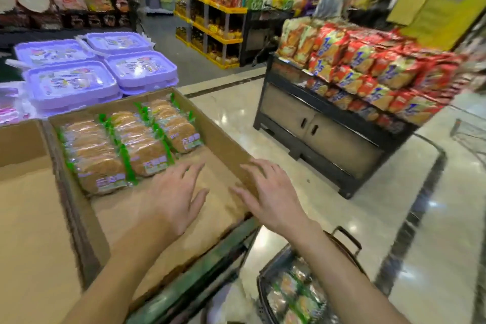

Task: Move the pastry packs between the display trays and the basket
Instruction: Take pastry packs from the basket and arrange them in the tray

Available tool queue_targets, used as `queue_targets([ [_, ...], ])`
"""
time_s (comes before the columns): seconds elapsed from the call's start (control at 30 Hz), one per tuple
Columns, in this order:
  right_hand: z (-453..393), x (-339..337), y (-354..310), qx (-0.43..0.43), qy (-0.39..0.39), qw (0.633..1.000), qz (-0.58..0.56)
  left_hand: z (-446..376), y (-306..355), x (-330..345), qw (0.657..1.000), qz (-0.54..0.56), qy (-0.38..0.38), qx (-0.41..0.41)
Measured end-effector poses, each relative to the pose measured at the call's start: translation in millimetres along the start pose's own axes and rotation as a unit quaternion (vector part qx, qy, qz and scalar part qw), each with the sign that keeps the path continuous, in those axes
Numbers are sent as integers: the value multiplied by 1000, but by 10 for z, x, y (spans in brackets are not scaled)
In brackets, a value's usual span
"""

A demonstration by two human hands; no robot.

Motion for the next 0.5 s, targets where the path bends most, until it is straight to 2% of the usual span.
queue_targets([
  [0.17, 1272, -998, 692, 135, 39, 988, 66, 327, 1425, 275, 992, 112, -16, 58],
  [0.33, 2713, -1777, 1478, 282, 94, 948, 116, 848, 2645, 788, 975, 203, -68, 61],
  [0.5, 4041, -2312, 2318, 366, 121, 916, 109, 1249, 4011, 1427, 957, 228, -130, 123],
])
Point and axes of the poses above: each hand's wrist, its own z-axis away from the middle knuckle, its own x-axis out of the palm, y = z × x, the point moved 7 cm from there along -z, towards the middle knuckle, and after that the axes turned 14 degrees about y, right-handed, at the moved point
